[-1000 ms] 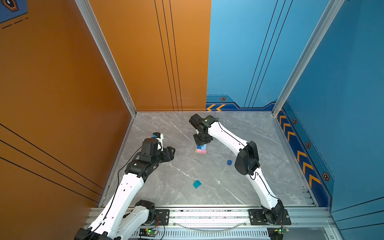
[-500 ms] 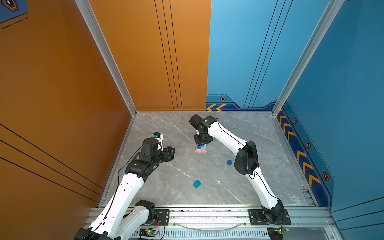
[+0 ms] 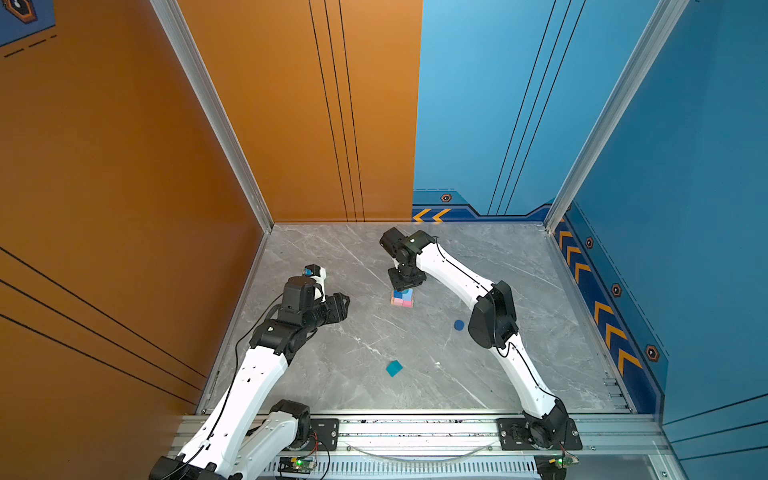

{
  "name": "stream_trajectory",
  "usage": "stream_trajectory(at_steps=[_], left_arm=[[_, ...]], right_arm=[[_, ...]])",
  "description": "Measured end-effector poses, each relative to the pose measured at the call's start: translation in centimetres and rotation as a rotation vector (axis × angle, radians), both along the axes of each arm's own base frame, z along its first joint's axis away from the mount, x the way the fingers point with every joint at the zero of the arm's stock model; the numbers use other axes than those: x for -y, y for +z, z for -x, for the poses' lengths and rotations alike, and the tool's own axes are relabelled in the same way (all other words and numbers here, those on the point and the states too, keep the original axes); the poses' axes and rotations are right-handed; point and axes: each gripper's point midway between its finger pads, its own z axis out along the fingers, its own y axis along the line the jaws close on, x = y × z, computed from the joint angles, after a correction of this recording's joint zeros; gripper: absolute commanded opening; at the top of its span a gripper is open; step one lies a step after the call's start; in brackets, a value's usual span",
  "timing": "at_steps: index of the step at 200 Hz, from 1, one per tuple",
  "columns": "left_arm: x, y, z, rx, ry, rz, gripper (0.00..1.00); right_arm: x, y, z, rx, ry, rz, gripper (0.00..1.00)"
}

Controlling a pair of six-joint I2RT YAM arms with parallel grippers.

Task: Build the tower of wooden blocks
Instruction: 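Lower the teal cylinder onto the blue cubes and open the right gripper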

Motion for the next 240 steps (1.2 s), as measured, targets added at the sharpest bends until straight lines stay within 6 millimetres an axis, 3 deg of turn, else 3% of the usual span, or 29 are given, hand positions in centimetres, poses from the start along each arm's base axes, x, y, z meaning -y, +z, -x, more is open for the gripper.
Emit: stream_trajectory(at_steps=[143,240], left_arm=[[0.05,0.24,-0.22,0.013,0.0,0.003,0.63],[0.05,0.23,-0.22,0.013,0.0,0.003,0.63]], right_arm=[[-0.3,-0.42,0.22,-0.019,0.004,-0.011,0.4],[-0.36,-0.42,0.26,-0.022,0.002,-0.015,0.57]])
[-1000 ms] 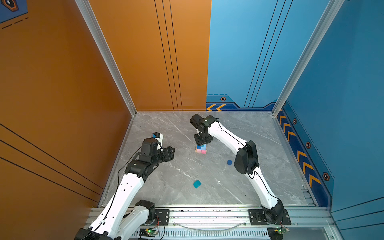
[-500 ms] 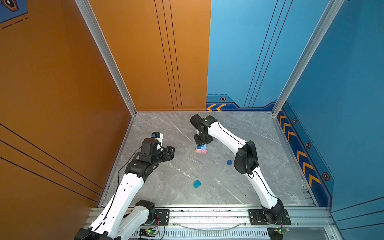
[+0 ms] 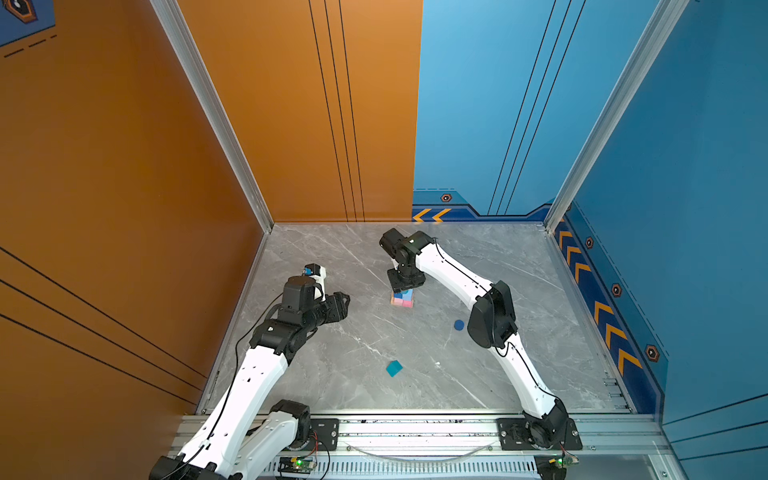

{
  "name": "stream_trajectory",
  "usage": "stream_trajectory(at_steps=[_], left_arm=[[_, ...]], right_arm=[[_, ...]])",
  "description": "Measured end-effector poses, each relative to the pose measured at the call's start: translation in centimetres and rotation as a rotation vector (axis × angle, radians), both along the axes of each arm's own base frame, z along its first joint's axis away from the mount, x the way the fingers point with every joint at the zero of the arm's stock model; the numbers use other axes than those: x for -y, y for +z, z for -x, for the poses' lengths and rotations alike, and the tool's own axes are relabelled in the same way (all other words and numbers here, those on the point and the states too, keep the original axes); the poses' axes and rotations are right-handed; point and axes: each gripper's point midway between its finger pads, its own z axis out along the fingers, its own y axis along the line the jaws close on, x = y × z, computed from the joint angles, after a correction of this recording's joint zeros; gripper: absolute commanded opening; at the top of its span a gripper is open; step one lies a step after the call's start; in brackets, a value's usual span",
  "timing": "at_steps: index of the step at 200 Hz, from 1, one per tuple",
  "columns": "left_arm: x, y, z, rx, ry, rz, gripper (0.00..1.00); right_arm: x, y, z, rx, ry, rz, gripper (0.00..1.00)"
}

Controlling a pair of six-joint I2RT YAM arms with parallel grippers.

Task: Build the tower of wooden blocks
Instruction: 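Lower the teal cylinder onto the blue cubes and open the right gripper, then raise the right gripper away while the left gripper moves toward the dark blue cylinder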

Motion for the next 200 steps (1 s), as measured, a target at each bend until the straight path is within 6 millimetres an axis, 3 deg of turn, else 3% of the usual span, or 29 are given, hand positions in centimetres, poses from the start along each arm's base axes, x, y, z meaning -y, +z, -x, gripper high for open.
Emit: stream_trajectory(at_steps=[47,109,129,157,179,200], left_arm=[[0.0,0.0,0.0,0.0,0.0,0.0,0.63],[-0.1,-0.3,-0.1,-0.011,0.005,-0.003,0.63],[-0.2,-0.4,-0.2,-0.013,0.007,-0.003,0.63],[0.0,-0.5,-0.1,-0.018,-0.002,0.002,0.63],[0.3,-0.5,0.0,-0.023,-0.017,0.011,0.63],[1.2,-0.2,-0.1,-0.021,-0.047,0.013,0.63]], right_arm=[[0.0,0.0,0.0,0.0,0.0,-0.001,0.63],[-0.1,1.0,-0.1,0.016,0.001,-0.014,0.8],[0.1,3.2,-0.1,0.054,0.003,-0.04,0.83],[1.0,8.3,0.4,0.146,-0.004,-0.101,0.85],[3.5,12.0,1.0,0.221,-0.037,-0.155,0.86],[6.7,13.9,1.2,0.28,-0.099,-0.198,0.86]])
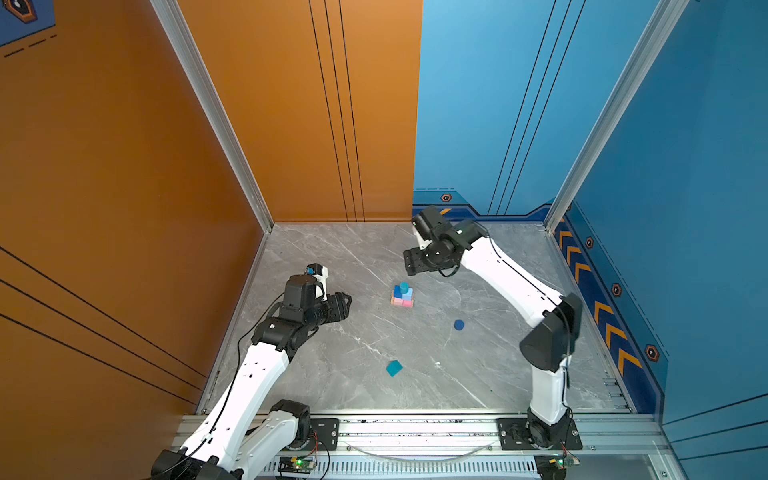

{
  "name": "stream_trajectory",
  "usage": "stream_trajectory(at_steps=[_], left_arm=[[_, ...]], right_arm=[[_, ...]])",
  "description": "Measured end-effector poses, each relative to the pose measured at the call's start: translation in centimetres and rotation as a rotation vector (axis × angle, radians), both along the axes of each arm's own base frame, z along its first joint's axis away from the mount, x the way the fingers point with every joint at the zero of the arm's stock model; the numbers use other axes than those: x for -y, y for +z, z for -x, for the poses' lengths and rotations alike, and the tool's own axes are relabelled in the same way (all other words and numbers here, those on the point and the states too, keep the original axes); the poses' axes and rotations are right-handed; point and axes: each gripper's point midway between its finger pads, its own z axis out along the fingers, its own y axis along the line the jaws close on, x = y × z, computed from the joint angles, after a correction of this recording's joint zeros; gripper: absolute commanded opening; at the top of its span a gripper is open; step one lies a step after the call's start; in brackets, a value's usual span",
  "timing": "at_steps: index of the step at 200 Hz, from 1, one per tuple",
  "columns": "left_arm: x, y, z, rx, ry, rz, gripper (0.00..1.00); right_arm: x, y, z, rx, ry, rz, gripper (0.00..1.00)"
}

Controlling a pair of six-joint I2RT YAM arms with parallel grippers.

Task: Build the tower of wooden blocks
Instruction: 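Raise the right gripper away while the left gripper moves toward the dark blue cylinder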

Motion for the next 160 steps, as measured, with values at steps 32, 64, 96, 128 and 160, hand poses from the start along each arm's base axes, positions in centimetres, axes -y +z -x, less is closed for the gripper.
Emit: stream_trajectory(at_steps=[32,64,96,128,160], left_arm=[[3.0,1.5,0.2,0.023,-0.095,-0.009,0.63],[6.9,2.8,0.5,0.032,-0.206,-0.046,0.63],[10.8,3.1,0.4,0.016,-0.302,-0.109,0.65],[15.8,3.1,0.0,-0.001,-0.409,-0.166,0.66],[20.8,1.6,-0.7,-0.043,-0.507,-0.223,0.67]], right_arm=[[4.4,-0.9,0.6,0.023,-0.093,-0.036,0.86],[7.5,-3.3,2.0,0.012,-0.167,-0.078,0.86],[11.3,-4.2,3.1,0.03,-0.265,-0.161,0.85],[14.5,-2.9,3.0,0.102,-0.357,-0.257,0.84],[16.8,-1.5,2.3,0.173,-0.43,-0.371,0.84]])
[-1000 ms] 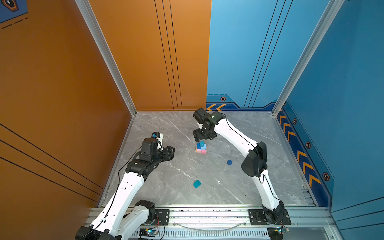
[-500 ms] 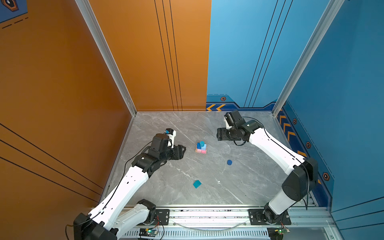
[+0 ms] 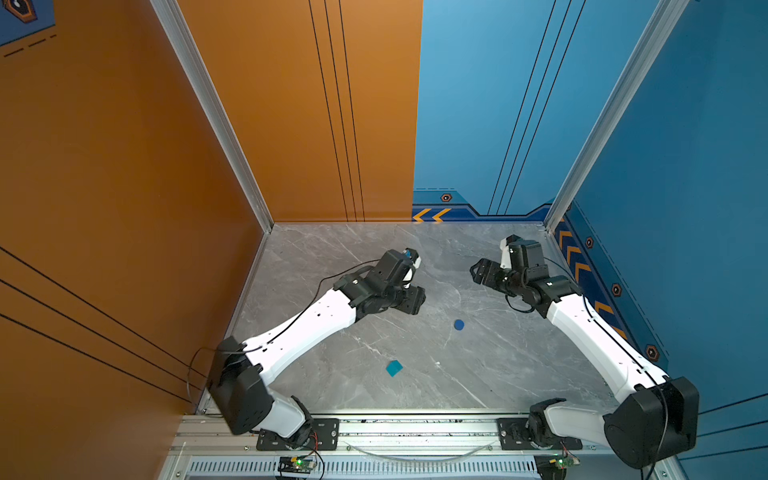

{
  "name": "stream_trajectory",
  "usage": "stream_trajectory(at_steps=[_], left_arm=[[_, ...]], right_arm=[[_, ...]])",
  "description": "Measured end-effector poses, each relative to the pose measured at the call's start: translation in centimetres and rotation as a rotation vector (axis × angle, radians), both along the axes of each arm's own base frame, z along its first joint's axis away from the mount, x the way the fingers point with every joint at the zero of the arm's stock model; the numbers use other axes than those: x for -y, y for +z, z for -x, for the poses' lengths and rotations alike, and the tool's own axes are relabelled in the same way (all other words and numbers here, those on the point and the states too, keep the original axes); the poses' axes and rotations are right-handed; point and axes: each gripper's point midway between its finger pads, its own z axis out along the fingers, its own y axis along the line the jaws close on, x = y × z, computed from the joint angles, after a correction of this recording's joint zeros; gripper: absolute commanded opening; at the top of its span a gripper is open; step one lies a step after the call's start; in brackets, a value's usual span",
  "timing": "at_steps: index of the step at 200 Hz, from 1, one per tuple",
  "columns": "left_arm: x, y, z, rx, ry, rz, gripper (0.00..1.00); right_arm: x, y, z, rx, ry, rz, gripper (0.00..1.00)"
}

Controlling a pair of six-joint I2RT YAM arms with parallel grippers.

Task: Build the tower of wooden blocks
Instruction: 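Raise the right gripper away while the left gripper moves toward the dark blue cylinder, then lower the left gripper around the dark blue cylinder and close on it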

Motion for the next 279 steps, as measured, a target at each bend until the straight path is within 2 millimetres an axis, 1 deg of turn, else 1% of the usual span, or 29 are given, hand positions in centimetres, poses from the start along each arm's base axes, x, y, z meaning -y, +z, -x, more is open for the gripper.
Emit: stream_trajectory(at_steps=[19,56,71,88,98,110,134,151,168,194,222,250,279], left_arm=[[2.5,-1.3,-0.6,-0.032,-0.042,-0.049,0.67],[6.6,-3.0,-1.5,-0.061,-0.111,-0.11,0.67],[8.0,-3.7,-1.7,-0.074,-0.13,-0.13,0.67],[9.2,-5.3,-1.9,-0.097,-0.149,-0.164,0.67],[9.6,-6.2,-1.9,-0.113,-0.156,-0.184,0.67],[10.0,-7.5,-2.0,-0.134,-0.162,-0.211,0.67],[10.8,-9.9,-2.2,-0.171,-0.173,-0.257,0.67],[11.5,-11.1,-2.2,-0.182,-0.18,-0.281,0.67],[12.2,-12.0,-2.0,-0.187,-0.192,-0.301,0.67],[13.2,-13.3,-1.5,-0.196,-0.209,-0.323,0.68],[13.8,-14.5,-1.4,-0.198,-0.215,-0.348,0.68],[13.8,-15.7,-1.5,-0.193,-0.207,-0.377,0.68],[13.6,-16.6,-1.7,-0.199,-0.195,-0.396,0.64]], right_arm=[[1.2,0.6,-0.6,0.039,-0.044,-0.057,0.84],[2.2,1.2,-0.7,0.1,-0.088,-0.122,0.84],[3.1,0.9,-0.4,0.12,-0.121,-0.146,0.83],[4.4,0.2,0.3,0.127,-0.169,-0.167,0.83],[5.3,-0.1,0.6,0.126,-0.196,-0.176,0.84],[6.2,0.0,1.0,0.136,-0.223,-0.179,0.84],[7.8,1.2,1.8,0.183,-0.265,-0.182,0.85],[8.8,1.8,2.3,0.212,-0.294,-0.185,0.86],[9.5,2.0,2.7,0.225,-0.316,-0.19,0.86],[9.9,1.6,2.9,0.217,-0.329,-0.2,0.86],[9.8,1.4,3.0,0.208,-0.323,-0.209,0.86],[9.9,1.4,3.0,0.208,-0.324,-0.21,0.86],[9.7,1.3,3.0,0.206,-0.315,-0.216,0.86]])
